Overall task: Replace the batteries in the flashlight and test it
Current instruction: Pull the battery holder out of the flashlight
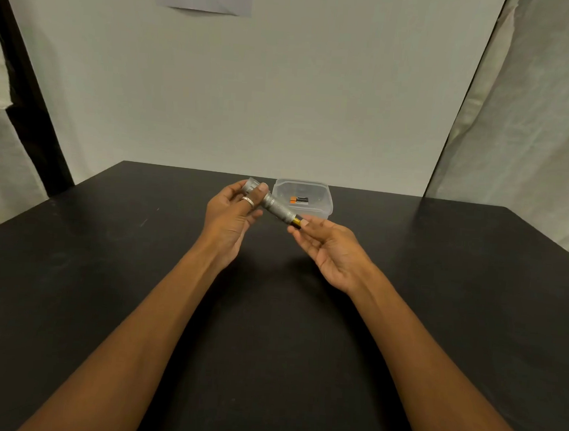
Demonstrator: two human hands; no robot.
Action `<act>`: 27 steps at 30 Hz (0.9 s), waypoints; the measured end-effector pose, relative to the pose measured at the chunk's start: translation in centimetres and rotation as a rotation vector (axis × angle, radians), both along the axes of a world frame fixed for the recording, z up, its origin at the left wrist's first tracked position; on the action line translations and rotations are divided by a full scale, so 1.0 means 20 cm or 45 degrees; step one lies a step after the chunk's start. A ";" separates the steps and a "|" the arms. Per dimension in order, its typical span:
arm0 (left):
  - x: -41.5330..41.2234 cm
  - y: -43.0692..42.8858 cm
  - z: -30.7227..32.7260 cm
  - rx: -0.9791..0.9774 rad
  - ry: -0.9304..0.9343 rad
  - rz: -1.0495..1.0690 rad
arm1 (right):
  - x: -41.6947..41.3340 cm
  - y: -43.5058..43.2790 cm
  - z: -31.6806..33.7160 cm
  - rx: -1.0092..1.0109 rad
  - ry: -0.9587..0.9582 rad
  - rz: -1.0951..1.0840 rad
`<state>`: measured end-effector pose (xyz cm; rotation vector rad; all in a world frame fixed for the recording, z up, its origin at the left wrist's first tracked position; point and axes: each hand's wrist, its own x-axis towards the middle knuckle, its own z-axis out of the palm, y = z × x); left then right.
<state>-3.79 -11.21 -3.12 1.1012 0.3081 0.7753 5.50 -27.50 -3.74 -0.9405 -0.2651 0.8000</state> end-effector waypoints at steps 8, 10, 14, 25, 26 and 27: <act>-0.03 0.03 -0.02 0.487 0.286 -0.088 | 0.01 0.00 0.05 0.016 -0.164 -0.203; -0.03 0.03 -0.03 0.688 0.393 -0.085 | 0.02 0.00 0.06 -0.022 -0.253 -0.274; -0.01 0.02 -0.04 1.073 0.530 -0.143 | 0.03 0.00 0.06 -0.111 -0.466 -0.344; -0.03 0.03 -0.05 1.147 0.625 -0.021 | 0.07 -0.03 0.13 -0.096 -0.625 -0.540; -0.03 0.04 -0.05 1.108 0.624 -0.026 | 0.08 -0.04 0.13 -0.079 -0.596 -0.545; -0.03 0.04 -0.06 1.082 0.630 -0.035 | 0.08 -0.04 0.13 -0.065 -0.573 -0.548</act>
